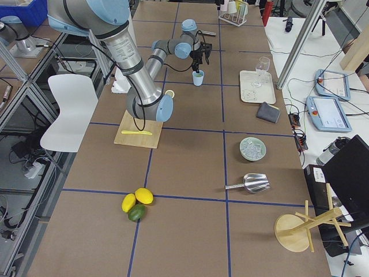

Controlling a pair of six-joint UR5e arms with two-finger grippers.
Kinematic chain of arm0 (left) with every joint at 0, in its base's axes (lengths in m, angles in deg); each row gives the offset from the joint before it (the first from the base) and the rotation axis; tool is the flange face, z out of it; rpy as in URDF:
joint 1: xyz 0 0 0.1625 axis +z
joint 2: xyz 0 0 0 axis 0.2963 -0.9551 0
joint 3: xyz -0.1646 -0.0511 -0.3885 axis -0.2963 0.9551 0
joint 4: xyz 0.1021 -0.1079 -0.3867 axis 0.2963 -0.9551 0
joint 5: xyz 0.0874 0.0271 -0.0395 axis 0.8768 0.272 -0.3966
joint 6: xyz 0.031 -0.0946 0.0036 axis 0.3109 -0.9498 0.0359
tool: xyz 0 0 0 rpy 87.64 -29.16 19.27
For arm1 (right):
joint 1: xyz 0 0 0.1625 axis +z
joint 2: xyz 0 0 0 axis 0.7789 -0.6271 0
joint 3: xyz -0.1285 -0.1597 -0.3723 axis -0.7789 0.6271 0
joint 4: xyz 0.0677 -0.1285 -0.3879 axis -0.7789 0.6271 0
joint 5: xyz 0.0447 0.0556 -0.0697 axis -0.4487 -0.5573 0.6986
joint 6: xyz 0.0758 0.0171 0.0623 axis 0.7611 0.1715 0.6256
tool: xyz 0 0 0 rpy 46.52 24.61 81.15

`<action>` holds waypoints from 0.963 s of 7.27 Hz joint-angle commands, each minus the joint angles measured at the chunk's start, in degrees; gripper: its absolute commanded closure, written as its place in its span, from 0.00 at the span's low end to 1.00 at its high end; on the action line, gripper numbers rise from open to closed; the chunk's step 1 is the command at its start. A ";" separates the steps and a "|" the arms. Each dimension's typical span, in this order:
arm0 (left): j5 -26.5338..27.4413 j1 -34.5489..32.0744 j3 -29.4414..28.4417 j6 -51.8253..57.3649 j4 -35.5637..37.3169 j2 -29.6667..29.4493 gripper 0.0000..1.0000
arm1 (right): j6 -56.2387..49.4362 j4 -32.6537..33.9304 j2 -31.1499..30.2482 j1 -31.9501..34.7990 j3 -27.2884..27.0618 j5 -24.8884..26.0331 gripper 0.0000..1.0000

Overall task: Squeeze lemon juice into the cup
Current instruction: 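Lower the lemon slice into the blue cup and open the right gripper, then raise the right gripper away from the cup while the left gripper grasps the silver muddler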

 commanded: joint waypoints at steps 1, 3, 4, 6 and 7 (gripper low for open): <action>-0.03 0.00 -0.08 0.01 0.00 0.00 0.00 | -0.08 -0.07 0.08 0.04 0.02 -0.01 0.21; -0.03 0.00 -0.16 0.01 0.00 0.00 0.00 | -0.34 0.28 -0.01 0.30 0.02 -0.19 0.05; 0.06 0.09 -0.95 0.10 0.00 0.00 0.00 | -0.69 0.81 -0.18 1.44 -0.07 -1.41 0.00; 0.23 0.26 -4.19 0.27 -0.09 0.00 0.00 | -8.28 8.85 -1.49 6.69 -3.21 -6.67 0.00; 0.41 1.57 -5.95 0.27 0.00 0.00 0.00 | -16.43 14.29 -4.11 10.55 -7.58 -9.39 0.00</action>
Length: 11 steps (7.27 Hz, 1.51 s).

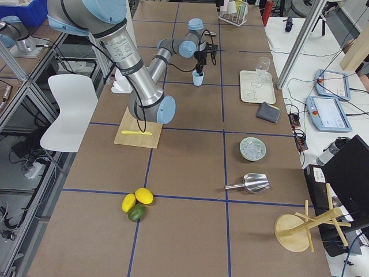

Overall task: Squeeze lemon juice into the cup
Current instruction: 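Raise the right gripper away from the cup while the left gripper grasps the silver muddler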

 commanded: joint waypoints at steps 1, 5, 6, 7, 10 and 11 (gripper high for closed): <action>0.46 3.67 -3.48 0.05 0.32 0.00 0.00 | -14.93 7.14 -6.18 8.47 -7.47 -7.35 0.00; 3.19 10.02 -10.43 0.05 -0.38 -0.35 0.00 | -35.25 6.79 -19.37 23.59 -13.82 -20.36 0.00; 3.01 10.72 -11.66 0.14 -0.47 -0.62 0.00 | -39.82 6.71 -21.58 27.03 -14.26 -23.18 0.00; 3.01 10.81 -12.11 0.05 -1.17 -0.71 0.00 | -42.30 6.71 -23.08 28.80 -14.44 -24.17 0.00; 2.84 11.08 -15.79 -0.04 -6.09 -0.79 0.00 | -44.61 6.71 -25.90 30.57 -15.76 -24.96 0.00; 2.84 11.43 -15.80 -1.26 -6.27 -0.79 0.00 | -44.61 6.71 -26.17 30.66 -15.94 -25.23 0.00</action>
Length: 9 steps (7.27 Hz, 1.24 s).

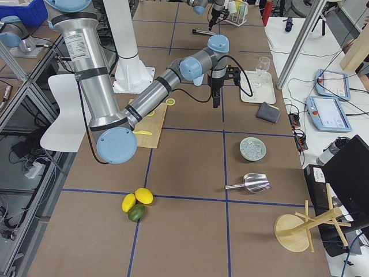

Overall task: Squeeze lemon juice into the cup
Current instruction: 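Raise the right gripper away from the cup while the left gripper grasps the silver muddler, then lift the silver muddler with the left gripper and swing it toward the cup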

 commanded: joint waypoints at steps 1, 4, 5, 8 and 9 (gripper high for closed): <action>-0.02 1.98 -0.56 -2.09 -1.41 -0.01 0.00 | -0.28 -0.01 -0.53 0.50 -0.29 -0.50 0.00; -0.02 3.49 -1.00 -5.35 -3.35 0.08 0.12 | -0.37 -0.01 -0.53 0.94 -0.29 -0.50 0.00; 0.07 3.49 -1.00 -5.44 -3.26 0.16 0.51 | -0.37 0.08 -0.53 0.94 -0.29 -0.50 0.00; 0.07 3.49 -0.83 -5.26 -3.26 0.34 1.00 | -0.37 -0.01 -0.45 0.94 -0.29 -0.50 0.00; 0.07 3.49 -0.56 -5.18 -3.26 0.52 1.00 | -0.37 0.08 -0.45 0.94 -0.29 -0.58 0.00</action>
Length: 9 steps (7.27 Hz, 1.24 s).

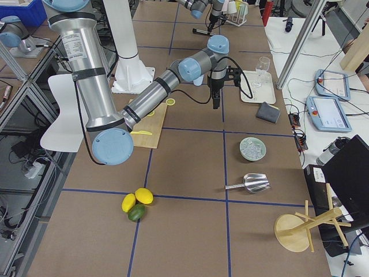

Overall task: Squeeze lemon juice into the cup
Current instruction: 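Lift the silver muddler with the left gripper and swing it toward the cup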

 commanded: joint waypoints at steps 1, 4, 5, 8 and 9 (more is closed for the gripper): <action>-0.17 -0.17 1.63 -0.01 0.27 0.06 1.00 | 0.07 0.04 0.04 0.09 0.00 0.02 0.00; 0.79 -5.25 11.90 -0.10 0.36 0.32 1.00 | 0.07 0.22 -0.31 0.35 -0.18 -0.07 0.00; 5.32 -5.79 17.93 -0.36 0.18 0.15 1.00 | 0.07 0.30 -0.49 0.27 -0.18 -0.07 0.00; 19.23 -4.14 28.87 -14.91 0.70 -3.69 1.00 | 0.68 0.39 -1.45 0.27 -0.70 -0.50 0.00; 19.25 -2.47 31.42 -15.04 0.71 -4.33 1.00 | 0.77 0.30 -1.72 0.27 -0.70 -1.20 0.00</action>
